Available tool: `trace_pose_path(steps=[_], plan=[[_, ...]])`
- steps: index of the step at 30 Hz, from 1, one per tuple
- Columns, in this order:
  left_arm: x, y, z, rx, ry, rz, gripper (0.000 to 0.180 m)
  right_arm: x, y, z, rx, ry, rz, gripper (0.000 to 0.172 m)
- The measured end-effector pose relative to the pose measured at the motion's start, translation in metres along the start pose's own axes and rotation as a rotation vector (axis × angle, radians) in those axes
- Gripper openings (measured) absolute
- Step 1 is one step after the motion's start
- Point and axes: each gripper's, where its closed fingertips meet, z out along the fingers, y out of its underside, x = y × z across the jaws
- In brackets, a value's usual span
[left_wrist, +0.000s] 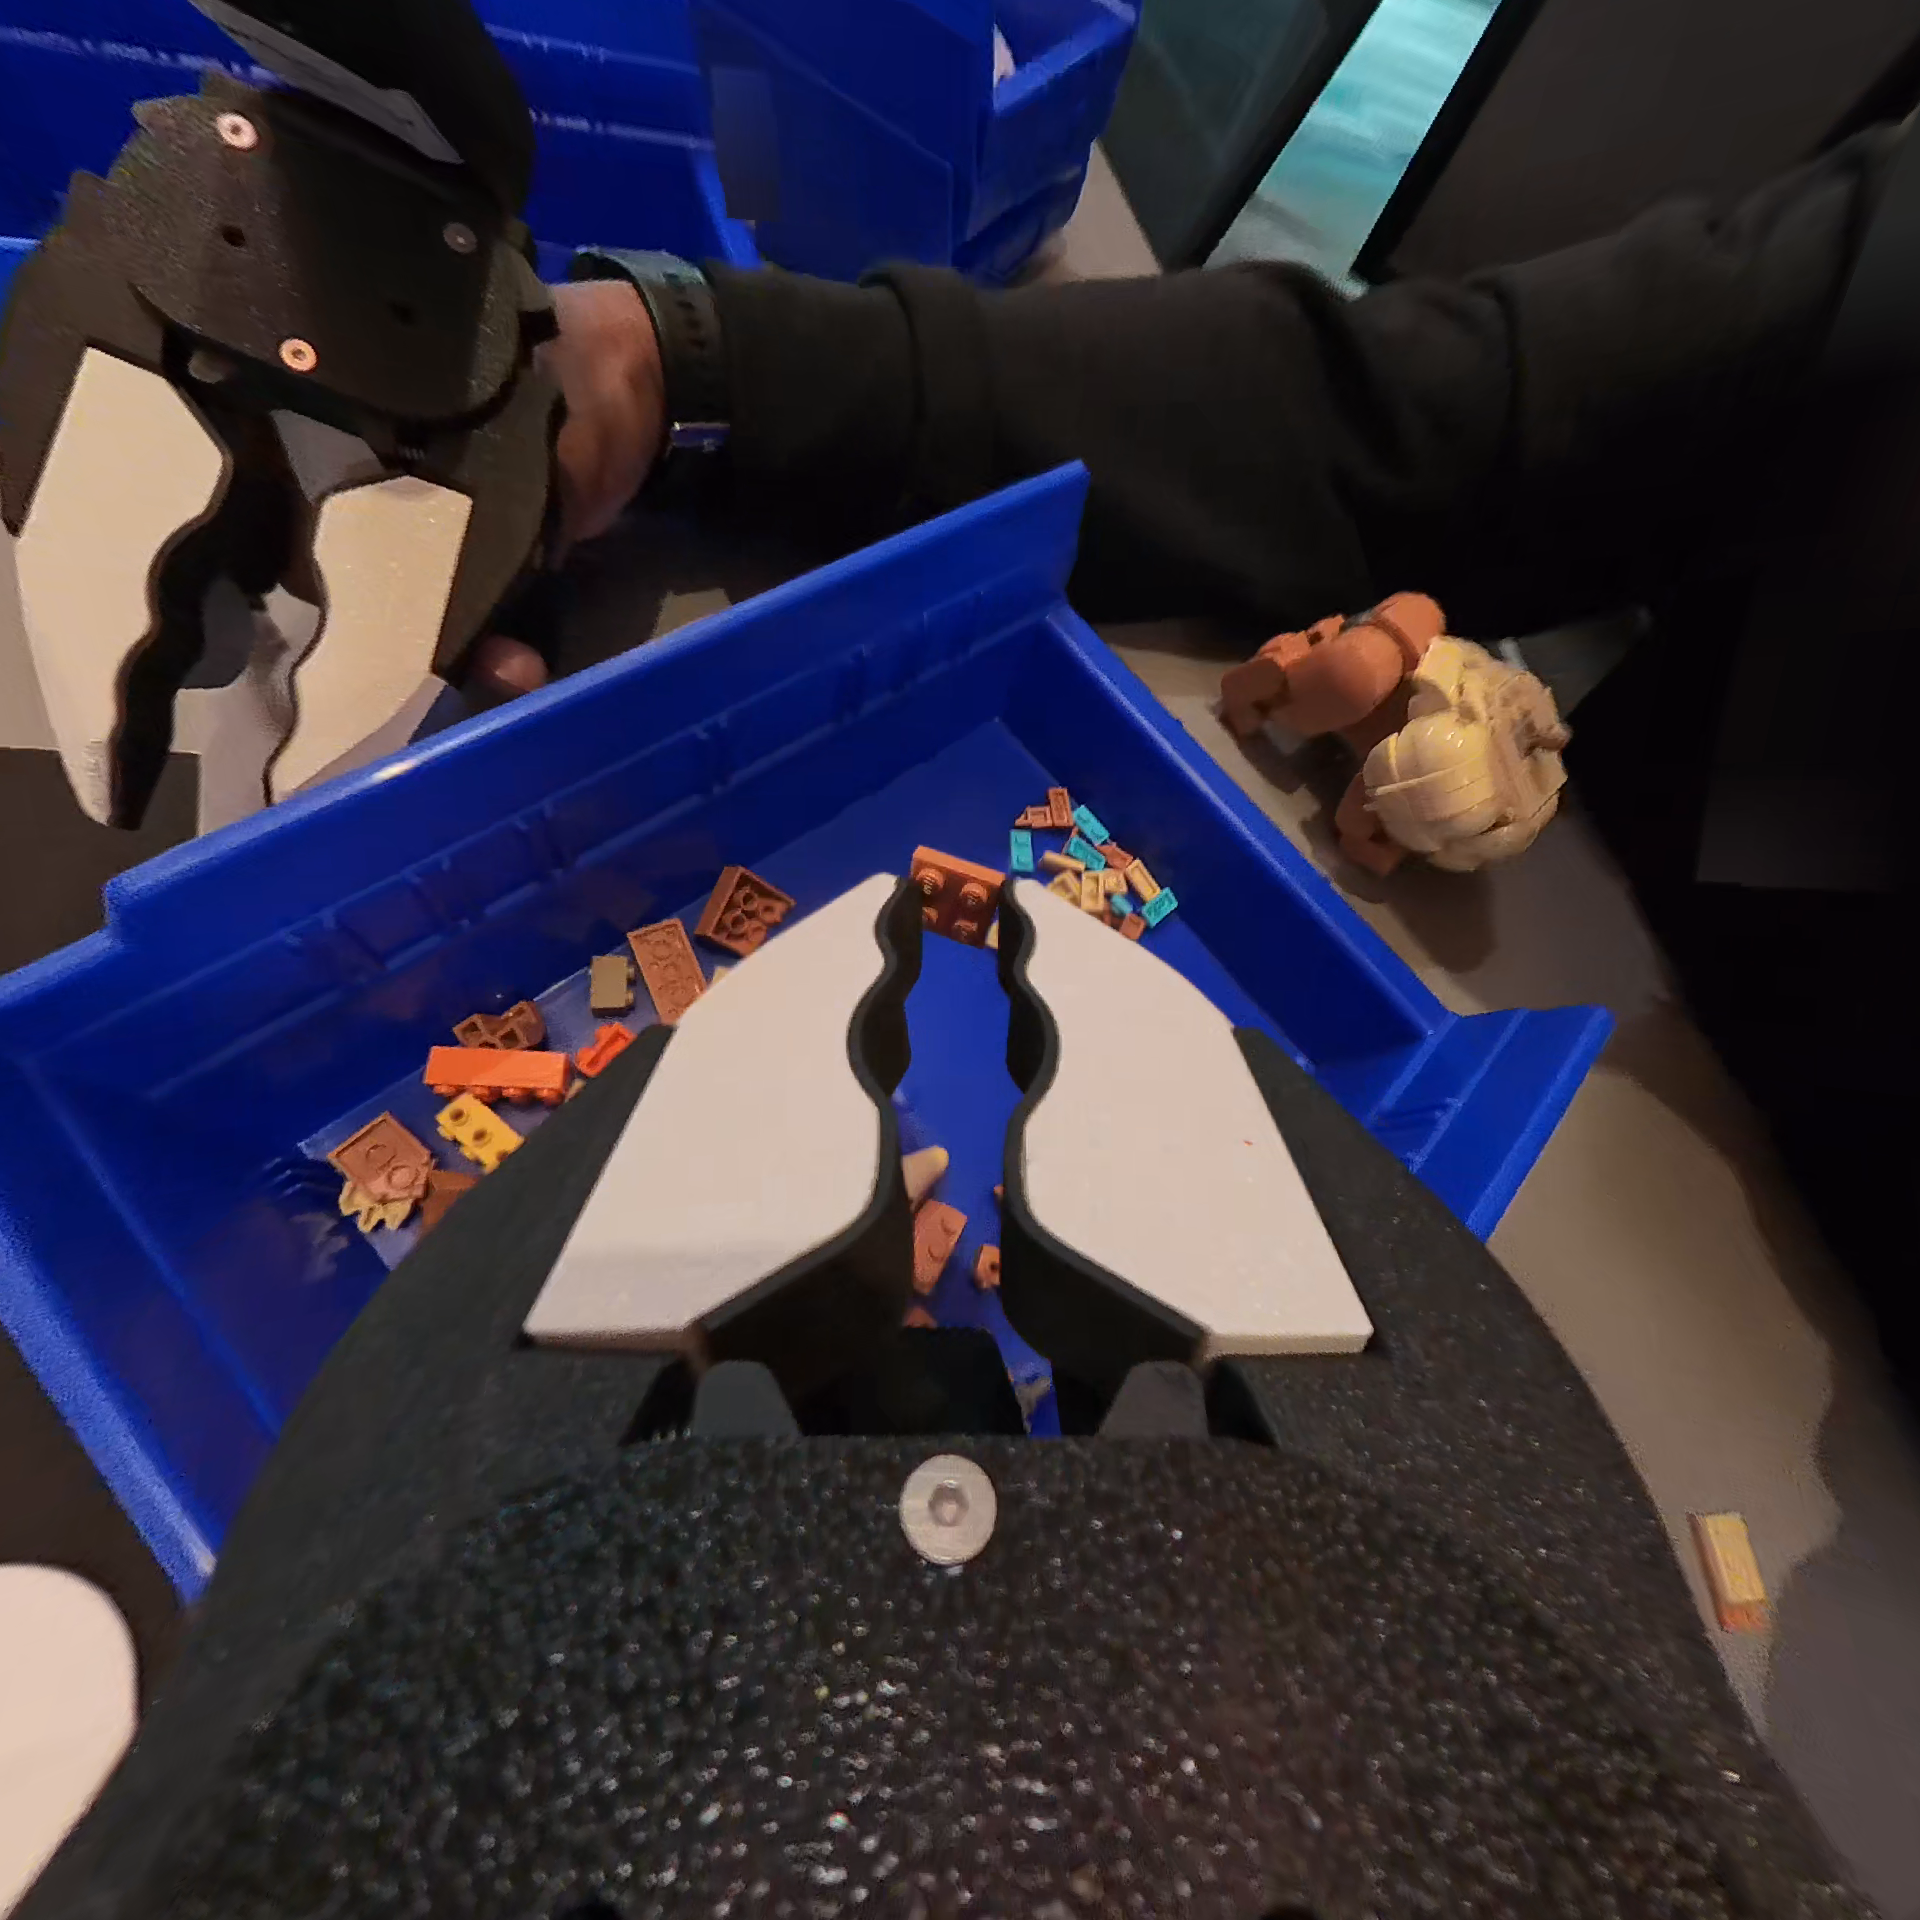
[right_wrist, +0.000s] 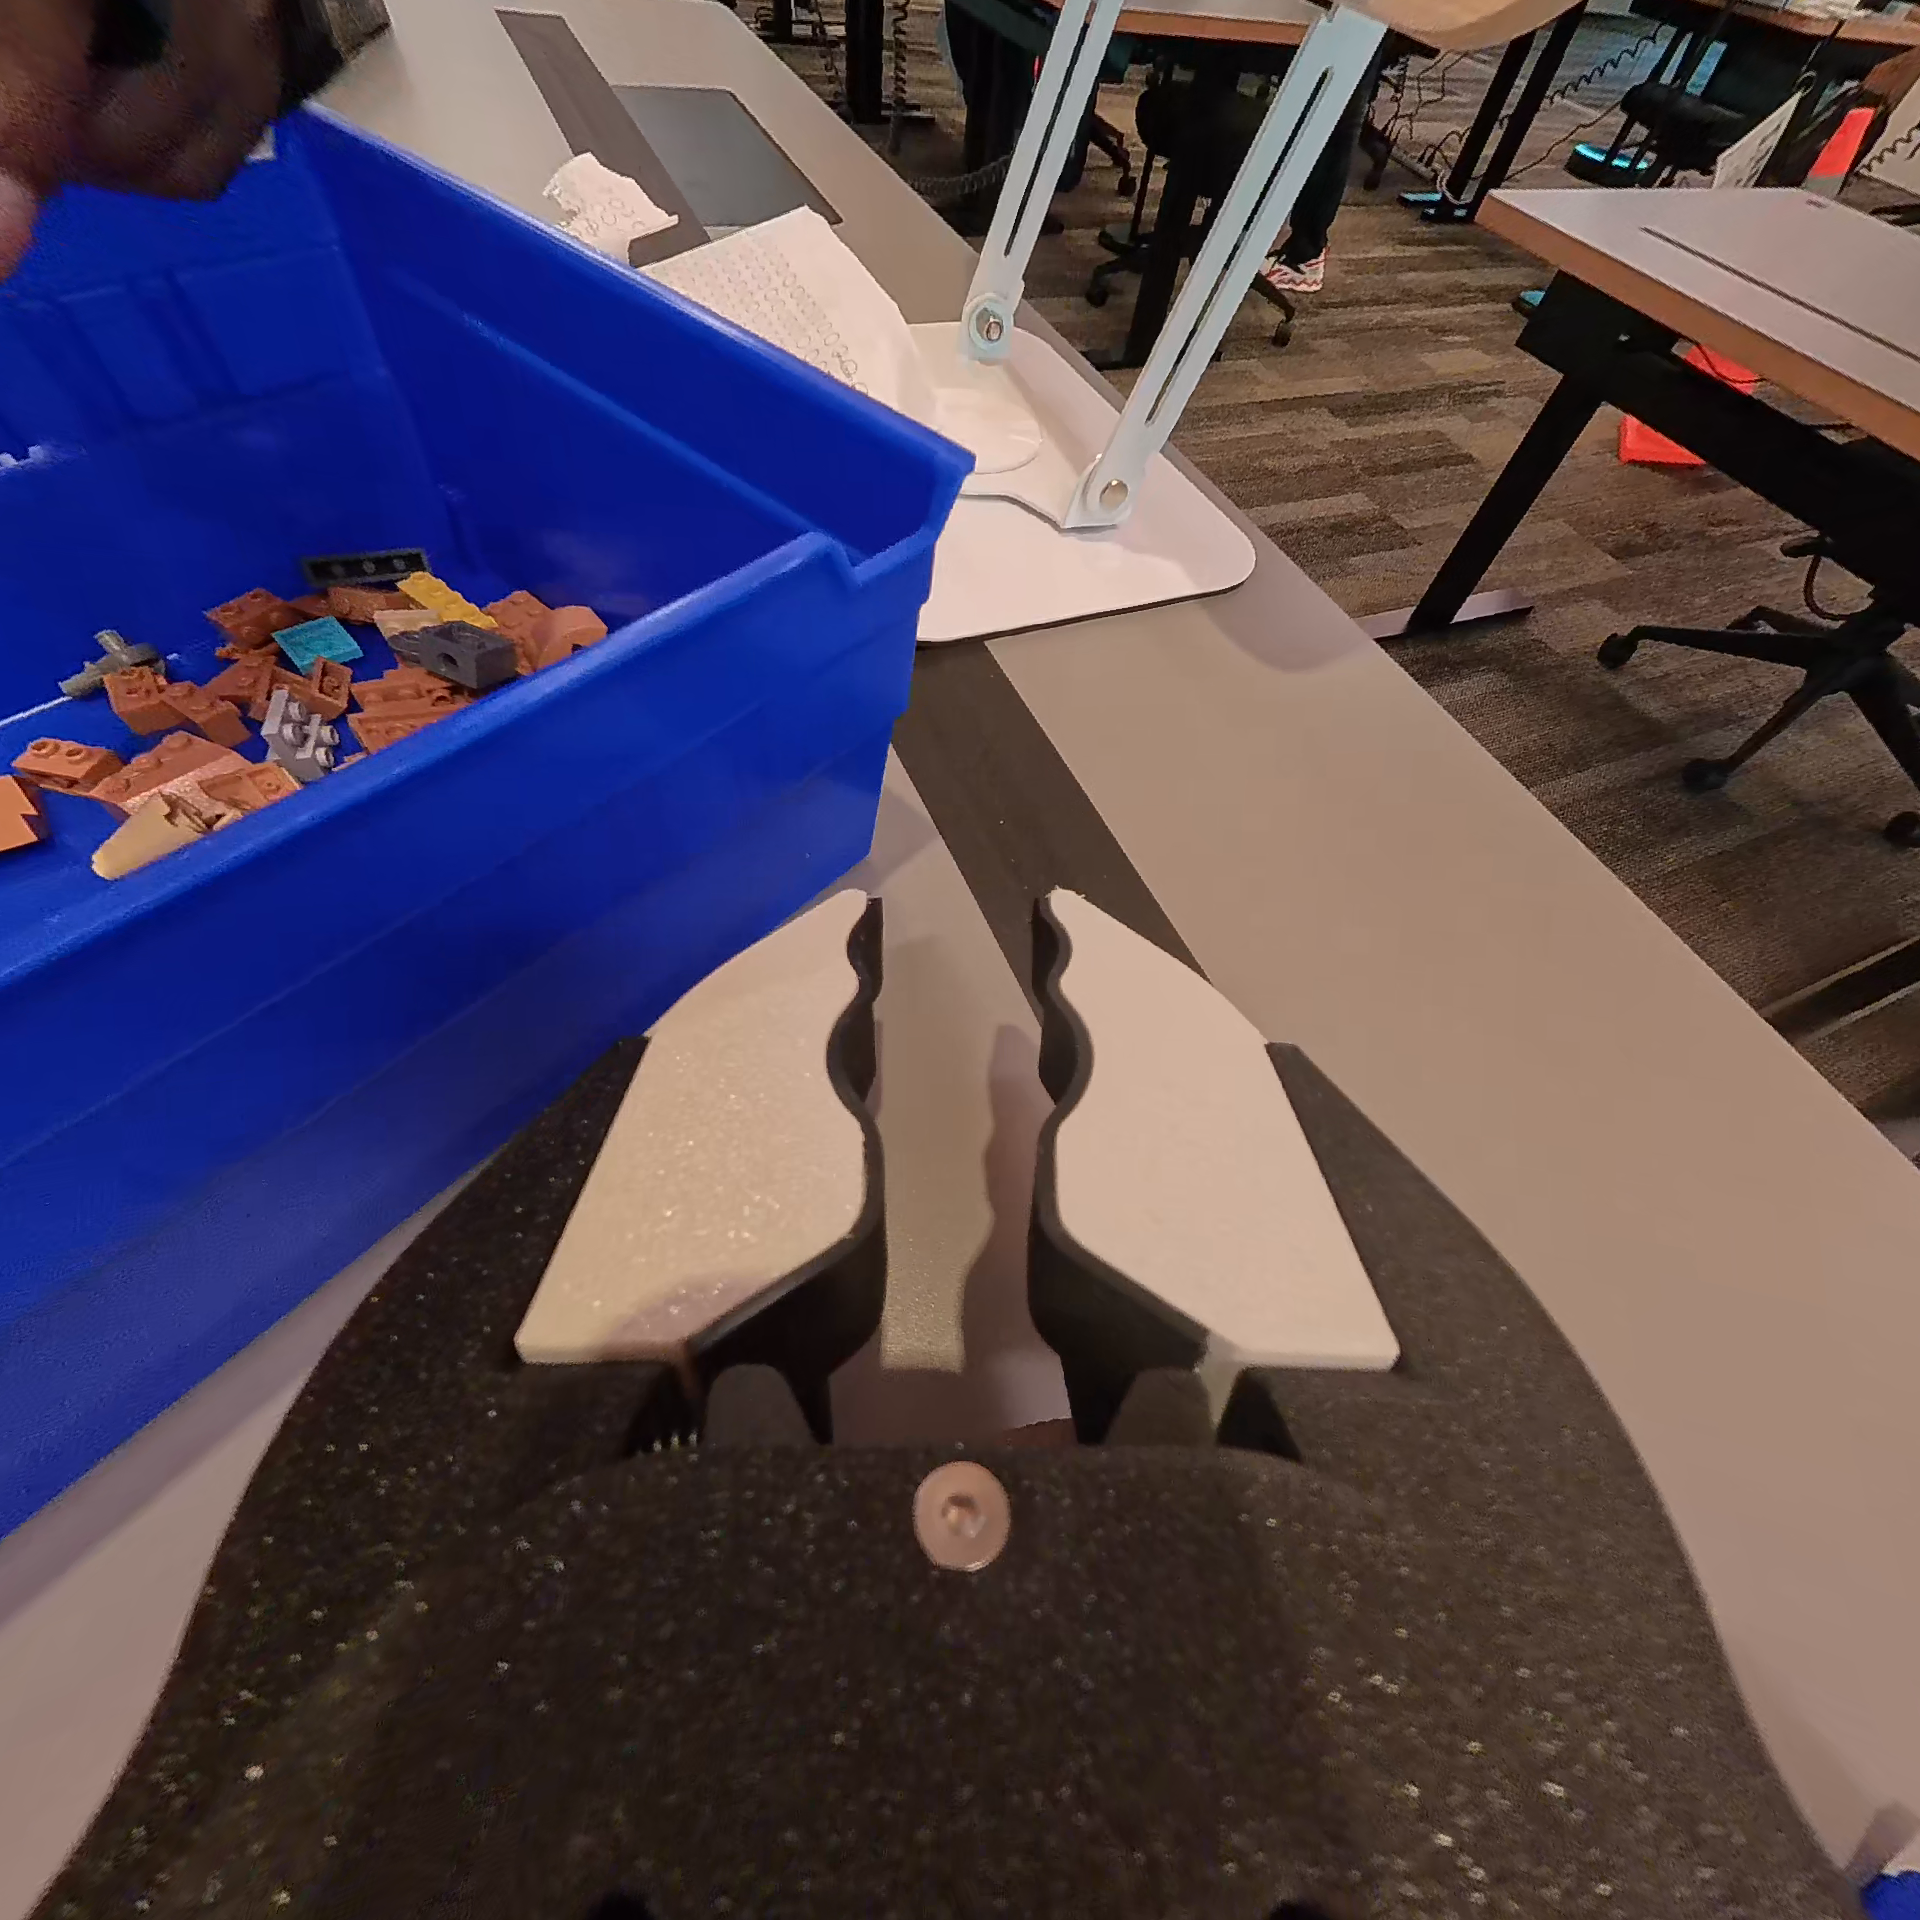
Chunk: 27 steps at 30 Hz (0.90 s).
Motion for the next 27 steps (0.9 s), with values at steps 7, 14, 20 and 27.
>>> trace_pose_path(steps=[7,14,20,27], plan=[[0.056,0.022,-0.015,-0.265,-0.152,0.255,0.014,0.0,0.0,0.0,-0.004,0.004,-0.007,0.027],[0.101,0.055,-0.029,-0.588,-0.332,0.521,0.014,0.0,0.002,0.001,-0.013,0.015,-0.013,0.027],[0.103,0.061,-0.032,-0.628,-0.373,0.552,0.014,-0.001,0.003,0.0,-0.021,0.02,-0.017,0.027],[0.113,0.072,-0.039,-0.496,-0.367,0.457,0.014,-0.001,0.003,0.0,-0.015,0.019,-0.014,0.027]])
